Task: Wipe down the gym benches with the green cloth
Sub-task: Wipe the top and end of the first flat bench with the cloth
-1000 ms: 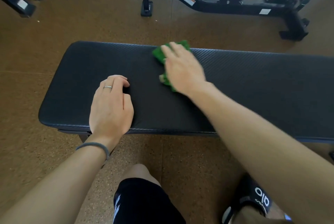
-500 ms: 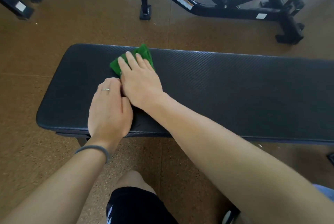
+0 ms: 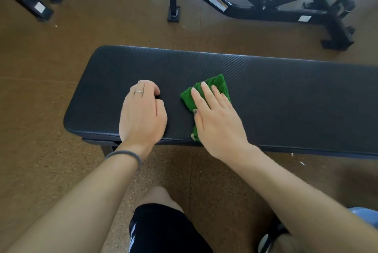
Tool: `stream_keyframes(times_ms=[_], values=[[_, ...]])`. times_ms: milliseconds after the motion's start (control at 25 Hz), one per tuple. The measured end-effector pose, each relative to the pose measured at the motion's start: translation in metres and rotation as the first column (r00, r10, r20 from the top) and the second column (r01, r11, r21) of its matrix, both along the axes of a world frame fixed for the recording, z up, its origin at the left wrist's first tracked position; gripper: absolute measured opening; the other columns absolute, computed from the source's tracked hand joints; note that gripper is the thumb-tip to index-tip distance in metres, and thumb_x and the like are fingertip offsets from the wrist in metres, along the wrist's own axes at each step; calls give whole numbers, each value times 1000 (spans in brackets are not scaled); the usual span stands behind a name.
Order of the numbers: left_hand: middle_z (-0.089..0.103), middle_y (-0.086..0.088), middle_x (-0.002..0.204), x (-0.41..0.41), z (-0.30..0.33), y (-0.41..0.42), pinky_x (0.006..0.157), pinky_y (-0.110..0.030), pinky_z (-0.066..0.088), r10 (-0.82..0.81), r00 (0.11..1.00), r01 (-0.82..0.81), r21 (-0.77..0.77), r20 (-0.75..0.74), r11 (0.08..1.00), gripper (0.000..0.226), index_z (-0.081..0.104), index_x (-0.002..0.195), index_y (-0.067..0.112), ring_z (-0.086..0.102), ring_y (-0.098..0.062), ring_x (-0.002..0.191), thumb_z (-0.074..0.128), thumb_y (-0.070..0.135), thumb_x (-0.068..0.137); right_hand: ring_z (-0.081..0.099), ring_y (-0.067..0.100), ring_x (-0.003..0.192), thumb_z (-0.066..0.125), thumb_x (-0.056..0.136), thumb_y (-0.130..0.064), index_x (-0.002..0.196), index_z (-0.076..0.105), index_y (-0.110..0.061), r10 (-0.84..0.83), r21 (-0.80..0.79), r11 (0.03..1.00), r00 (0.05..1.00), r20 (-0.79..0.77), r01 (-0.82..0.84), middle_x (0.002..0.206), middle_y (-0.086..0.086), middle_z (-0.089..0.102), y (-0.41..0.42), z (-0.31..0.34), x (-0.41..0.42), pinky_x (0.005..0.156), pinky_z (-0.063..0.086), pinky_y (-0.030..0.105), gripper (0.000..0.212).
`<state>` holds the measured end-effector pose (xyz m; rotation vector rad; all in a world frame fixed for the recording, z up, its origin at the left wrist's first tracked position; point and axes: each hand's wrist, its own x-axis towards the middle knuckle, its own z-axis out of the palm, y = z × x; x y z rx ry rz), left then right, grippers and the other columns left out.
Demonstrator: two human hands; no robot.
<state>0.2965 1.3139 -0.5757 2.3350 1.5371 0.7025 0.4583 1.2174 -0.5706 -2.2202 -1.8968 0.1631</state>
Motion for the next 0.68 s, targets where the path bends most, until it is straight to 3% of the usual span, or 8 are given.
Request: stream_keyframes(times_ms=[160,320,400,520,680], values=[[59,-2,109,1,-2,1,81,-33,42,-6,1000,7,11,-21,1000,17,56,103,12,52,-21,103,43,10,94,19,30,158,29,111,-30,163,28,-19,15,-22,1000,1000,3,-15,171,10,22,55,1,23,130,14,42,52],[62,-6,118,-15,8,9,90,-40,47,-98,993,98,10,-68,995,28,61,113,11,56,-26,110,40,16,95,20,35,157,16,106,-39,163,25,-14,-114,-57,992,993,32,115,171,14,20,81,2,16,128,17,46,63],[62,-12,127,-54,9,32,100,-49,45,37,983,-24,70,-181,997,39,63,120,9,56,-35,116,39,22,92,27,38,154,13,98,-42,161,30,-11,-17,-3,1000,999,51,18,168,16,26,34,1,-17,127,23,49,73],[45,-8,145,-90,5,47,110,-53,36,302,938,-315,-60,-170,947,38,52,134,14,46,-40,127,38,22,100,23,32,157,29,109,-34,162,29,-18,102,13,995,994,37,-102,170,9,24,-22,-4,-51,129,21,45,56],[41,-4,147,-85,1,43,109,-53,35,283,944,-296,-56,-169,954,39,48,136,16,47,-38,126,36,22,100,18,28,158,29,111,-34,163,26,-22,119,-9,993,993,2,-119,172,6,21,69,3,-47,129,14,42,53]])
